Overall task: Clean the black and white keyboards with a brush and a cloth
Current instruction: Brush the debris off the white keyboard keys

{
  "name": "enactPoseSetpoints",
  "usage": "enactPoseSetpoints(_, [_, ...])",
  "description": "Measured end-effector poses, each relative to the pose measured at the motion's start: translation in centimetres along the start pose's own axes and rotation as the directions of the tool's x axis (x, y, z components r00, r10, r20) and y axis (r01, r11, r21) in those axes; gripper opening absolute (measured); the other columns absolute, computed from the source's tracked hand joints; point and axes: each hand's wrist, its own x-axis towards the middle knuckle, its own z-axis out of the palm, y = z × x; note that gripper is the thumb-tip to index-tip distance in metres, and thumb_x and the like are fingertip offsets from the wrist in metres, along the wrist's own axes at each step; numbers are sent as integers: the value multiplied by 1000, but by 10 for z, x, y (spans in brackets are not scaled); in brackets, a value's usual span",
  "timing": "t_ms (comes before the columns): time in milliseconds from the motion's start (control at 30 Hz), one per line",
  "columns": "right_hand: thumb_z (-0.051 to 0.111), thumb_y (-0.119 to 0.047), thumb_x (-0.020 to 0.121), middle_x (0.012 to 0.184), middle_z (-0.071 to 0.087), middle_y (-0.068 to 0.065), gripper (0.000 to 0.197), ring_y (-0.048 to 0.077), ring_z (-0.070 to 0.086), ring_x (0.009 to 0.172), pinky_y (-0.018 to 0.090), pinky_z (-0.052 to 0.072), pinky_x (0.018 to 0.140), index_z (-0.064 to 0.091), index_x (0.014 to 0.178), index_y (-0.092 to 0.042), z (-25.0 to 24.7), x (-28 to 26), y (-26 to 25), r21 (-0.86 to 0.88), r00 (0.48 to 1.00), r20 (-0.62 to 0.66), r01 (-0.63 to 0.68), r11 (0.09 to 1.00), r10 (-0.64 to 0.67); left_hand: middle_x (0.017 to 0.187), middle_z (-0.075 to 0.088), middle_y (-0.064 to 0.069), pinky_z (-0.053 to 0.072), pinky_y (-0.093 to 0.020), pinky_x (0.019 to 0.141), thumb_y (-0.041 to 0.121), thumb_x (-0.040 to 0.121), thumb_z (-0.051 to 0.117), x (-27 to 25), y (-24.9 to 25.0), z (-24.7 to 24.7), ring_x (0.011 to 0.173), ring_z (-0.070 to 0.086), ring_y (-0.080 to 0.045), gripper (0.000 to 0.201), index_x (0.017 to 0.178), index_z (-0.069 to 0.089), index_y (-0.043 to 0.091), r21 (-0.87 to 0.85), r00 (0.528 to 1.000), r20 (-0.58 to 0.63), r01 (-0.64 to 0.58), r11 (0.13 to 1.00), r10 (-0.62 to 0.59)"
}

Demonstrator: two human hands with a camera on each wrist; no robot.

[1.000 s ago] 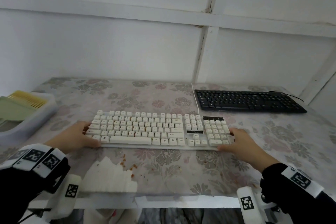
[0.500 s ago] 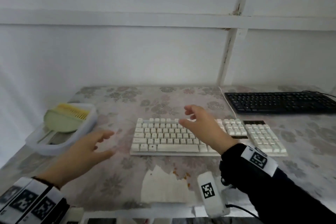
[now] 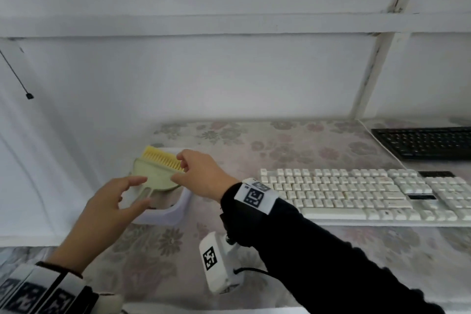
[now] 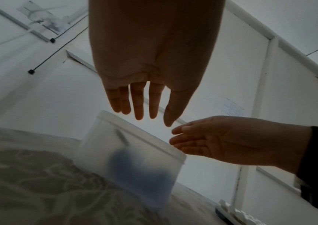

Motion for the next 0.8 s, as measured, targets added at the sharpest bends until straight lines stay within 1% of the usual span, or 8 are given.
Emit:
enactPoseSetpoints(100, [59,-17,92,132,47,19,48,32,46,119,38,39,97,43,134,-1,17,18,-11,-134,998,58,43,990,-35,117,49,5,39,-33,91,19,84,70,6,-19,-3,108,46,-13,47,128,54,20,31,1000,-12,27,999,-26])
enactPoseSetpoints(200, [54,-18,94,135,38,17,49,37,38,122,43,35,101,40,140,-19,33,32,-15,-261,986,155,107,959,-68,123,46,2,41,-31,88,23,82,72,11,-33,-6,108,47,-15,59,135,47,21,-8,995,26,93,996,-93])
enactPoseSetpoints(267, [59,-18,90,132,34,14,51,36,34,121,46,36,99,45,136,-31,41,38,-15,-314,979,191,133,940,-75,128,48,-1,45,-35,91,26,79,74,13,-40,-7,110,50,-17,64,136,45,21,-40,991,59,121,992,-119])
enactPoseSetpoints(367, [66,-21,85,135,29,11,50,35,30,123,49,38,96,49,130,-37,47,40,-14,-368,976,178,181,912,-122,129,49,-1,48,-40,94,28,77,76,14,-45,-9,112,53,-19,70,138,42,20,-67,986,101,143,987,-136])
enactPoseSetpoints(467, [62,-22,87,144,22,9,42,35,27,127,51,40,93,54,125,-38,47,42,-14,-454,961,189,268,850,-202,129,49,0,49,-38,92,28,77,76,14,-46,-8,111,53,-18,70,138,41,20,-95,982,122,155,983,-143])
enactPoseSetpoints(600, [54,-15,90,150,17,8,35,36,25,129,53,36,95,58,119,-34,49,43,-12,-550,955,215,291,783,-204,130,49,-1,49,-37,91,29,75,78,14,-46,-8,111,53,-18,73,138,41,20,-120,981,131,158,980,-142])
enactPoseSetpoints(700, [53,-15,91,145,23,7,27,37,32,121,51,40,90,56,114,-29,52,45,-9,-577,950,164,310,755,-265,128,49,0,50,-35,88,44,66,79,15,-45,-8,109,54,-16,83,137,42,21,-132,980,144,156,979,-137])
enactPoseSetpoints(800, [45,-15,94,139,36,8,23,37,40,113,50,42,85,48,117,-20,49,44,-6,-584,941,126,327,743,-315,129,47,-1,51,-38,90,57,59,78,17,-45,-6,110,54,-18,94,138,41,21,-114,978,147,162,980,-145])
